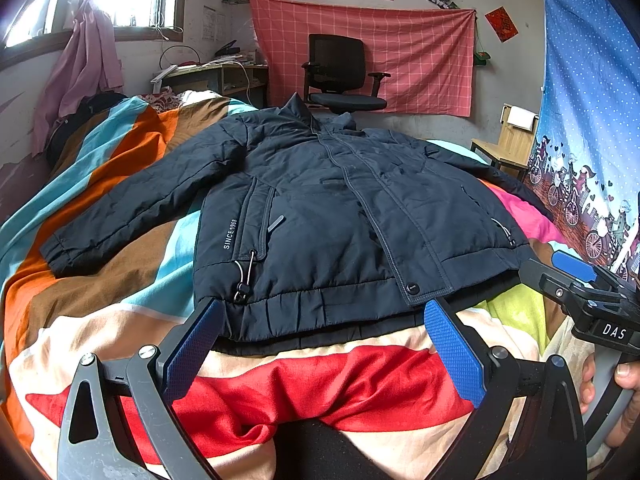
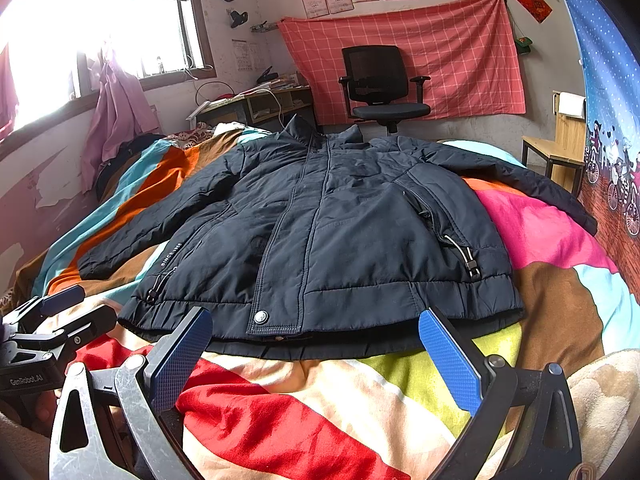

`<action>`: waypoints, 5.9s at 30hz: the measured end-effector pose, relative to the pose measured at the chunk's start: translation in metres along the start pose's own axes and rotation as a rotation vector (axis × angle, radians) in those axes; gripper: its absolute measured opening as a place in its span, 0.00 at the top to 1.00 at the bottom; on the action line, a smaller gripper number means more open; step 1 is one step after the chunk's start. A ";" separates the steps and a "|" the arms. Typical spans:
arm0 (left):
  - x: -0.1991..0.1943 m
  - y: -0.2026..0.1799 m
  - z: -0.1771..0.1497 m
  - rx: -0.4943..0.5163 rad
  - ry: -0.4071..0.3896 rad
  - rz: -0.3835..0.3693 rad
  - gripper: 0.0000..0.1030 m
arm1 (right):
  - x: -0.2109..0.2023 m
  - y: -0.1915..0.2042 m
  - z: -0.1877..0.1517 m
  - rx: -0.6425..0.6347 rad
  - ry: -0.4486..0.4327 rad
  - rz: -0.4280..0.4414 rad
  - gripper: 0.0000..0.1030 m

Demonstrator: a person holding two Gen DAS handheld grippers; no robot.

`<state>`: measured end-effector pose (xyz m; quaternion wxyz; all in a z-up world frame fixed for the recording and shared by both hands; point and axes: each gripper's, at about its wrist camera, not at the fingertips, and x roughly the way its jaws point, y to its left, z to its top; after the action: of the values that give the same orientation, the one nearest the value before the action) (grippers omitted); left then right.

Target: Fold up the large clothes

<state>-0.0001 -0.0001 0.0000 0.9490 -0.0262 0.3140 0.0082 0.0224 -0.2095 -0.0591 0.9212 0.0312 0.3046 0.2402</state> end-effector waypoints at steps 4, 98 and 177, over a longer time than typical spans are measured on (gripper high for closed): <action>0.000 0.000 0.000 -0.001 0.001 -0.001 0.04 | 0.000 0.000 0.000 0.000 0.000 0.000 0.00; 0.260 -0.038 0.219 0.103 0.530 0.059 0.04 | 0.113 -0.194 0.156 0.313 0.024 -0.316 0.00; 0.231 0.241 0.216 -0.434 -0.005 0.047 0.02 | 0.328 0.104 0.250 -0.238 0.051 0.078 0.89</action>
<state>0.3060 0.2527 0.0244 0.9214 -0.2227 0.3030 0.0978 0.3519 0.0560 -0.0143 0.9003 -0.0724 0.2956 0.3111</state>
